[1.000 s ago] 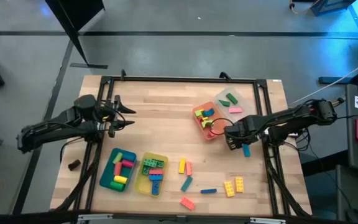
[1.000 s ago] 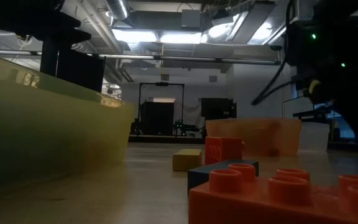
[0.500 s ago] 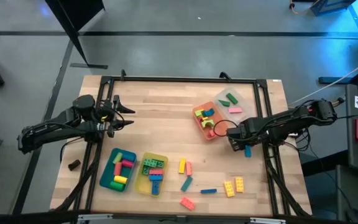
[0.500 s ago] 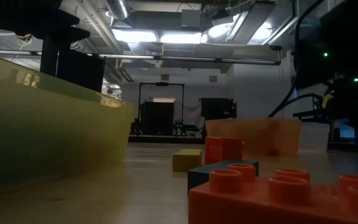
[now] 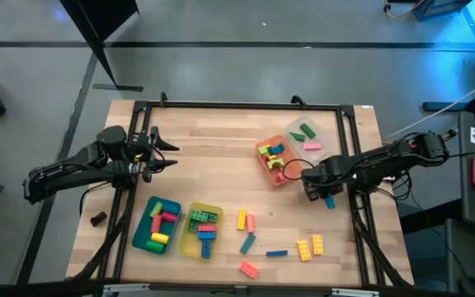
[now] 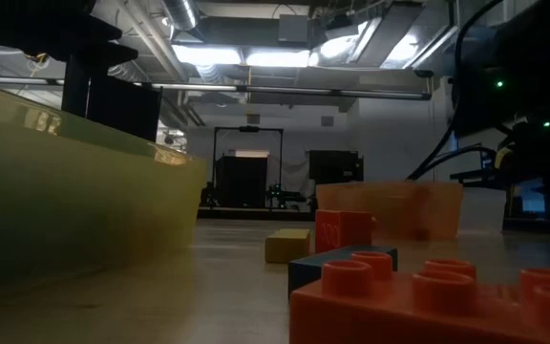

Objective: Sort blocks by size
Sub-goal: Put the blue rectangle block into the transparent bin

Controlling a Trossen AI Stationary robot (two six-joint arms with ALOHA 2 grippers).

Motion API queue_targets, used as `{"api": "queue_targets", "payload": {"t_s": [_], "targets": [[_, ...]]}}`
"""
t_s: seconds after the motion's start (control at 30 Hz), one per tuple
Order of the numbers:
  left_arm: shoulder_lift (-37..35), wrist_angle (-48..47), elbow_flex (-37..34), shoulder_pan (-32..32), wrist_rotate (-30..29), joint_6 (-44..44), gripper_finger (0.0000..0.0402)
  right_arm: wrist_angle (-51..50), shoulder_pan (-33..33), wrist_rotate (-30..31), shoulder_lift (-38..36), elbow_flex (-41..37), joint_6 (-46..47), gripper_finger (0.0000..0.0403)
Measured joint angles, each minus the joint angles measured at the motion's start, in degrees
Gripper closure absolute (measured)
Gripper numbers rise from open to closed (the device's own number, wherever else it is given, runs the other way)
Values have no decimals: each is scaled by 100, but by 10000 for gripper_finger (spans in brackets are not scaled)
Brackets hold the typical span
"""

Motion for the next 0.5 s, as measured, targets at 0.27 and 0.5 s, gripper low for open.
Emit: {"api": "queue_targets", "payload": {"t_s": [0.27, 0.5], "targets": [[0, -55, 0, 1, 0, -2, 196, -9, 8, 88, 15, 397, -263, 302], [4, -55, 0, 1, -33, -2, 196, -157, 6, -84, 17, 1040, -691, 302]]}}
